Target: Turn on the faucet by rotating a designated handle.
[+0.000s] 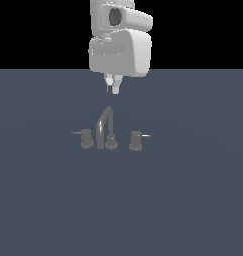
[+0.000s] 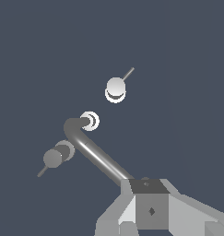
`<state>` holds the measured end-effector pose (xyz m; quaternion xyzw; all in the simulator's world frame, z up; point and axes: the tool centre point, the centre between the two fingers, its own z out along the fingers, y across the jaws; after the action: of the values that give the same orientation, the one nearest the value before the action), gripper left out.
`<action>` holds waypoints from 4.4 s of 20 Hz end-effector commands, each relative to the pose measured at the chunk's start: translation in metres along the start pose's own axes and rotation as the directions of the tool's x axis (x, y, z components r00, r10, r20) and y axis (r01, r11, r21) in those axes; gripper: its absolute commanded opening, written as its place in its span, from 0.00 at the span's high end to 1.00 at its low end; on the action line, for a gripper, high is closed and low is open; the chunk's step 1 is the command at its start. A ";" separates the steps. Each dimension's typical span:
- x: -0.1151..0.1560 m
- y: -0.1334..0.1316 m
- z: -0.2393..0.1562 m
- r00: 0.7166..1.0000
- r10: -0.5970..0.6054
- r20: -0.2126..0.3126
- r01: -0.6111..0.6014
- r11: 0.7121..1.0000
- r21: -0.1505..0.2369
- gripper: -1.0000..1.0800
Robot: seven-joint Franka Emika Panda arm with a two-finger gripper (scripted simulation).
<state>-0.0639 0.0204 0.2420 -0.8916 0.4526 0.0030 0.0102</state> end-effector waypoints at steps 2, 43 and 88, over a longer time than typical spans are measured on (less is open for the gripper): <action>0.016 -0.009 0.022 0.996 0.086 -0.002 -0.086 0.996 0.000 1.00; 0.152 -0.036 0.156 0.763 0.647 -0.016 -0.646 0.763 0.032 1.00; 0.070 0.005 0.176 0.742 0.670 -0.024 -0.670 0.743 0.002 1.00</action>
<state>-0.0290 -0.0778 0.0686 -0.6483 0.7613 -0.0104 -0.0021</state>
